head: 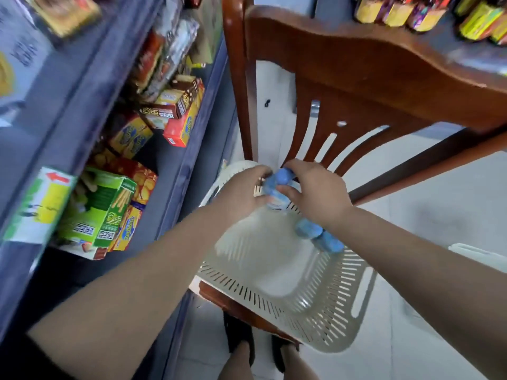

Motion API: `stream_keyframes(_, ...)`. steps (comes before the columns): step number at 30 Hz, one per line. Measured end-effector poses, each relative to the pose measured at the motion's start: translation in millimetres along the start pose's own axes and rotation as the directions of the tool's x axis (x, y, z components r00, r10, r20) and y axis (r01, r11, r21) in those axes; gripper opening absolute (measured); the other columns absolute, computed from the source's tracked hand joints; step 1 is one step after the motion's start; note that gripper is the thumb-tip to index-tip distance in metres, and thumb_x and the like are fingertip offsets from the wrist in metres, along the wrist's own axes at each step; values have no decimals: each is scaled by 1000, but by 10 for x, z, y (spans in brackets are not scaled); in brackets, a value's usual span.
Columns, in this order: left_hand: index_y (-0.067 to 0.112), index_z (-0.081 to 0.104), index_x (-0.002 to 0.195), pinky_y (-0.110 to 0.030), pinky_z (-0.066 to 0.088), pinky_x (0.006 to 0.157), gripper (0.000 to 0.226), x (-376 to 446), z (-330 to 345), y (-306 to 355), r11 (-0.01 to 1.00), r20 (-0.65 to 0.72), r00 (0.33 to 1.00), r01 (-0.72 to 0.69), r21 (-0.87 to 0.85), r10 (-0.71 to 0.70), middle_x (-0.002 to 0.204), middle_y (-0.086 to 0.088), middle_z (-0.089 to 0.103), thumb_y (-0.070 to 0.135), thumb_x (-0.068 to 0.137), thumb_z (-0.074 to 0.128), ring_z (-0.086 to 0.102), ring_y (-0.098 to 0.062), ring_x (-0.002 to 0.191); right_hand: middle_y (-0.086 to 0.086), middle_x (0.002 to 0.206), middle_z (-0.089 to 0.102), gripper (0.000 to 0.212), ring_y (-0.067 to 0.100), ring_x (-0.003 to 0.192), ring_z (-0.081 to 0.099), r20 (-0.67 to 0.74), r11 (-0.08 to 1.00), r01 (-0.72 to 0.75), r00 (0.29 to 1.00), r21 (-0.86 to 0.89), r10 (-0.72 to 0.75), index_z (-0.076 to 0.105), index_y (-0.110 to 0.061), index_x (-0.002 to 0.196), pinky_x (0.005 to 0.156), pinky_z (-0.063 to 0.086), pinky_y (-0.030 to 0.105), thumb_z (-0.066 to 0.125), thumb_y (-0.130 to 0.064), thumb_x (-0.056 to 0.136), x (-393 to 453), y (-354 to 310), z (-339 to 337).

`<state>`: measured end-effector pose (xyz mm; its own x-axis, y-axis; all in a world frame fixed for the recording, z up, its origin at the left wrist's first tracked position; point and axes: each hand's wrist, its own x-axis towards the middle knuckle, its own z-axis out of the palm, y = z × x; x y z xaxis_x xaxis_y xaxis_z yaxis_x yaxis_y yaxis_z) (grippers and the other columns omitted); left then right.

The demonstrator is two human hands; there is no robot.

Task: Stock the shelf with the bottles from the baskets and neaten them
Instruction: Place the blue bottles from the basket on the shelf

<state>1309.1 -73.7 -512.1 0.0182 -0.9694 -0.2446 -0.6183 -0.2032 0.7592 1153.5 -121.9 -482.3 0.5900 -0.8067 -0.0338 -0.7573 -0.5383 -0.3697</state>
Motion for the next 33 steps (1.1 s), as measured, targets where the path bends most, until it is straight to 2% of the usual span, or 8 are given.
stream_keyframes(7, 9, 55, 123, -17, 43, 82, 40, -529, -1209, 1079, 998, -147, 988, -56, -4, 54, 114, -2, 60, 8, 84, 66, 57, -9, 93, 0, 102, 61, 29, 21, 93, 55, -104, 973, 129, 988, 193, -110, 57, -18, 110, 75, 43, 34, 60, -35, 87, 144, -789, -1364)
stream_keyframes(9, 7, 56, 122, -10, 42, 73, 40, -733, -1513, 1359, 998, -220, 974, -58, 0, 57, 107, -1, 59, 7, 84, 67, 54, 1, 79, 0, 102, 61, 28, 20, 94, 55, -136, 947, 207, 975, 244, -178, 59, -16, 110, 75, 38, 31, 62, -30, 87, 165, -1011, -1727)
stream_keyframes(11, 3, 59, 116, -13, 44, 70, 36, -979, -1812, 1619, 997, -299, 952, -81, -14, 73, 99, -3, 62, 4, 82, 68, 53, 7, 69, 3, 100, 62, 27, 22, 94, 56, -170, 914, 288, 954, 287, -247, 60, -12, 110, 72, 34, 27, 62, -25, 86, 151, -1253, -2079)
stream_keyframes(14, 2, 61, 109, -8, 43, 69, 29, -1373, -2216, 1990, 994, -390, 915, -112, -16, 97, 88, 3, 63, 2, 81, 69, 55, 16, 65, 11, 102, 63, 27, 26, 95, 58, -231, 840, 391, 918, 376, -324, 61, -5, 111, 78, 39, 30, 64, -17, 86, 111, -1635, -2549)
stream_keyframes(19, 13, 63, 97, -3, 38, 58, 17, -2116, -2733, 2575, 993, -566, 816, -93, 72, 117, 74, 10, 58, 12, 82, 71, 52, 13, 55, 7, 98, 60, 39, 23, 91, 59, -317, 699, 548, 836, 459, -448, 62, -8, 108, 82, 45, 36, 55, -32, 79, -55, -2349, -3189)
stream_keyframes(23, 14, 64, 102, -13, 45, 64, 20, -2688, -3021, 2806, 991, -678, 726, -35, 133, 117, 89, 0, 68, 20, 83, 70, 59, -4, 70, 2, 100, 59, 23, 20, 90, 59, -339, 581, 648, 758, 492, -558, 61, -17, 106, 83, 48, 37, 62, -23, 84, -163, -2877, -3536)
stream_keyframes(28, 19, 64, 105, -11, 45, 66, 23, -3298, -3313, 2977, 981, -807, 578, 58, 187, 119, 98, 7, 68, 26, 84, 68, 59, -2, 74, -3, 95, 61, 20, 9, 84, 57, -349, 437, 729, 654, 526, -671, 61, -16, 109, 74, 41, 12, 60, -14, 89, -251, -3494, -3799)
stream_keyframes(33, 17, 66, 103, -7, 44, 61, 22, -3824, -3548, 3083, 975, -876, 473, 135, 178, 95, 94, 5, 69, 26, 83, 69, 58, 4, 68, -11, 90, 60, 15, -1, 78, 54, -351, 292, 785, 531, 546, -771, 60, -21, 103, 71, 40, 6, 59, -14, 90, -356, -4059, -3946)
